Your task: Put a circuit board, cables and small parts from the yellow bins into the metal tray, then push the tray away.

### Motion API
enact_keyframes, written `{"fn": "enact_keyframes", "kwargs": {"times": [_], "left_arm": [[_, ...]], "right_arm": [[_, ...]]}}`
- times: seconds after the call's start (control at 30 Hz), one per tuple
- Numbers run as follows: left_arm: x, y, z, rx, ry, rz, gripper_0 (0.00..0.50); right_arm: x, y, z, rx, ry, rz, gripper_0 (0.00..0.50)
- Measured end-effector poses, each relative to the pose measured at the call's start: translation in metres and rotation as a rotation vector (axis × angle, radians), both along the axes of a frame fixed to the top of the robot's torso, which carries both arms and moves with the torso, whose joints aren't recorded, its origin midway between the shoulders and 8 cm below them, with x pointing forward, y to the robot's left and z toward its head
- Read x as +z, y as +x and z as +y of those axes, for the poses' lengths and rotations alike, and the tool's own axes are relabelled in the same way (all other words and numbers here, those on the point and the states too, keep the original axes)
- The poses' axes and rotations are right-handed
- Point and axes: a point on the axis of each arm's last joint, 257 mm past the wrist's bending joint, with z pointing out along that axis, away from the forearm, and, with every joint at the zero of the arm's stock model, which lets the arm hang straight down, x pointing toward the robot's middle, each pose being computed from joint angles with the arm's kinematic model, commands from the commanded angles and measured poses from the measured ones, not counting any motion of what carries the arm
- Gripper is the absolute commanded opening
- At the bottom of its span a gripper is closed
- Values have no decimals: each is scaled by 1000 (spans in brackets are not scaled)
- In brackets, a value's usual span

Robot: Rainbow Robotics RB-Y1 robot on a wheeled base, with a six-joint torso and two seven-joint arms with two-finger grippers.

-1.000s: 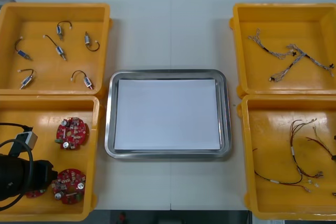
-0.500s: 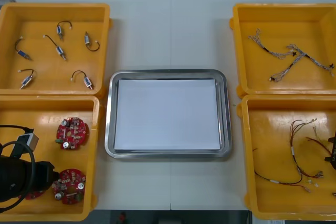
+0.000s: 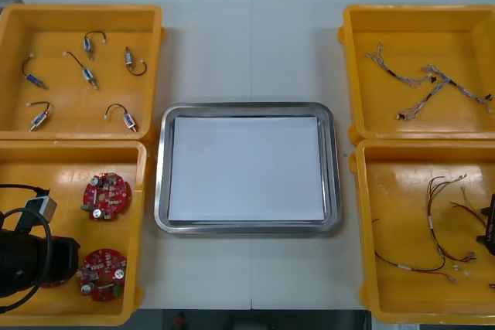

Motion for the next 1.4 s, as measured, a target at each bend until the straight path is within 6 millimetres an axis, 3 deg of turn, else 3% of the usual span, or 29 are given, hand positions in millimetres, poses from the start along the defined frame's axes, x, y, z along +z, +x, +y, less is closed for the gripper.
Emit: {"fn": "enact_keyframes", "kwargs": {"times": [0.23,0.3,0.43,0.53,0.6,0.63,0.87,1.13,1.4], "left_arm": [[1,1,0,1,0,-3,0],[3,0,3,4,7,2,0],[19,-6,17,18,45,29,0],[40,-5,27,31,70,18,0],[52,-5,32,36,84,12,0],[58,-6,34,38,91,10,0],[94,-17,36,23,131,18,0],[130,-19,21,-35,102,19,0],[147,2,-4,-146,125,-8,0]], "right_arm": [[-2,-1,1,5,-3,5,500],[-2,-1,2,5,-3,5,458],[-4,-2,3,9,-3,12,328],[-5,-3,3,11,-9,14,171],[-5,-3,1,10,-18,14,36],[-5,-2,0,9,-22,9,0],[-2,2,-6,8,-47,-32,0],[-1,0,-15,1,-89,-24,0],[8,-28,-7,14,-90,87,0]]}}
